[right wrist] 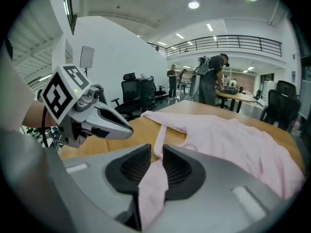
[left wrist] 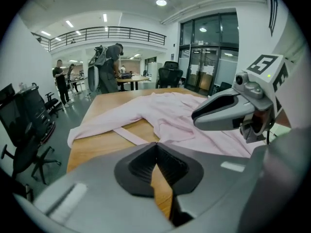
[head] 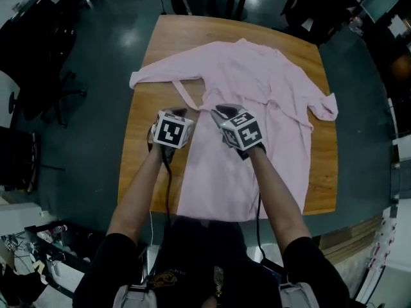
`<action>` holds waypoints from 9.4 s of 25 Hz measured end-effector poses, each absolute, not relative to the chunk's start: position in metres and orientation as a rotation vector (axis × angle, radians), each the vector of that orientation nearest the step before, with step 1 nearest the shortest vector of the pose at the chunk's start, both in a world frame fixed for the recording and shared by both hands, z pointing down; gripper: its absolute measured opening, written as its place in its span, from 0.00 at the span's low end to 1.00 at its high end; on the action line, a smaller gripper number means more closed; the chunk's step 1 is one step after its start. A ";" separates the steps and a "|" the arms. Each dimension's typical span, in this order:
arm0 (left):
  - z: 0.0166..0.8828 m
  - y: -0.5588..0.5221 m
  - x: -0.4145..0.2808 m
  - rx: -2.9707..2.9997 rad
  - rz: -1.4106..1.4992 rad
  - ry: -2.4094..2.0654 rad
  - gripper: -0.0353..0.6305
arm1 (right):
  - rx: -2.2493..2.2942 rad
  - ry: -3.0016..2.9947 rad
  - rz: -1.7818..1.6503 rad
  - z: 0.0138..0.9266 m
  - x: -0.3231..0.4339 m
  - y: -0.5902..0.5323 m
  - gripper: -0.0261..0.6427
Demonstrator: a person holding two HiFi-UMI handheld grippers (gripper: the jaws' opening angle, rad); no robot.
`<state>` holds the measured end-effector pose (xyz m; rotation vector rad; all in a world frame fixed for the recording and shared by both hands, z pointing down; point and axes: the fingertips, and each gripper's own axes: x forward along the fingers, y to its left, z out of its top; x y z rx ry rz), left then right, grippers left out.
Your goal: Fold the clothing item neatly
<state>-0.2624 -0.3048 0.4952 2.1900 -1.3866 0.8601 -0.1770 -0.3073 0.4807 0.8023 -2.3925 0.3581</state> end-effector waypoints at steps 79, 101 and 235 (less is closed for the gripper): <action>0.498 -0.382 -0.243 2.035 0.809 -1.548 0.08 | 1.146 -2.280 0.298 0.442 0.048 -0.404 0.17; 0.581 -0.481 -0.463 1.724 0.744 -1.780 0.30 | 0.919 -2.239 0.340 0.499 -0.141 -0.403 0.17; 0.416 -0.337 0.129 2.644 0.757 -1.053 0.06 | 1.468 -2.123 0.471 0.425 0.289 -0.315 0.05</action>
